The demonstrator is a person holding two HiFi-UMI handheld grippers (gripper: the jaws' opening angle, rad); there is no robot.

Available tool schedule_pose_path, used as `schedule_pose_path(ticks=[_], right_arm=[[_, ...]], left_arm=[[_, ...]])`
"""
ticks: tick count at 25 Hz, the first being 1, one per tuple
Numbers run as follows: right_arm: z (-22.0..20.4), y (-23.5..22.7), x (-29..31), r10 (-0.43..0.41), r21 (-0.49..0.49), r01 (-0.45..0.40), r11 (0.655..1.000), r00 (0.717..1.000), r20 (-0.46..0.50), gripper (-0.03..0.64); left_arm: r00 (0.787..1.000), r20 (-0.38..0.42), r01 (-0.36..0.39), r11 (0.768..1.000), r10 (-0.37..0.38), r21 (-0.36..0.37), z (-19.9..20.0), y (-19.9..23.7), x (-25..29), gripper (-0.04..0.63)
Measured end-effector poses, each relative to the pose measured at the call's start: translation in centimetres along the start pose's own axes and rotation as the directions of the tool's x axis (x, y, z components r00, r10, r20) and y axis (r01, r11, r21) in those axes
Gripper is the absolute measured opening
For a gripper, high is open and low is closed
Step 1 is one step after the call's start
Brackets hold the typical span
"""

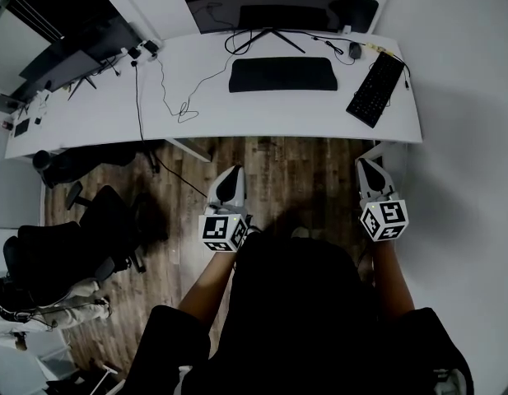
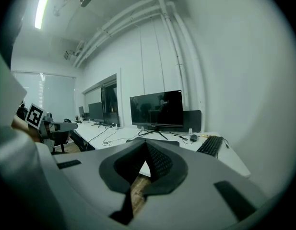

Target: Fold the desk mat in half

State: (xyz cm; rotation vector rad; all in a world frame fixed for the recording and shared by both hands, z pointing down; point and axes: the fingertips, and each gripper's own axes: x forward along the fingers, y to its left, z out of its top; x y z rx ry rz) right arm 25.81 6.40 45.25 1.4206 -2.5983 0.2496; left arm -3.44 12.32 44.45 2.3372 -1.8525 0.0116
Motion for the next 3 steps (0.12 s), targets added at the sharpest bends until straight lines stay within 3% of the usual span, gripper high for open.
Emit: schedule_pose_path(ticks=[3], right_arm=[[-0.23, -0.54, -0.42, 0.005, 0.005, -0.005, 1.000, 1.000, -0.002, -0.002]], left_arm=[[1.000, -0.005, -0.002, 1.000, 0.002, -0.003, -0.32, -0.76, 0.25, 0.021]])
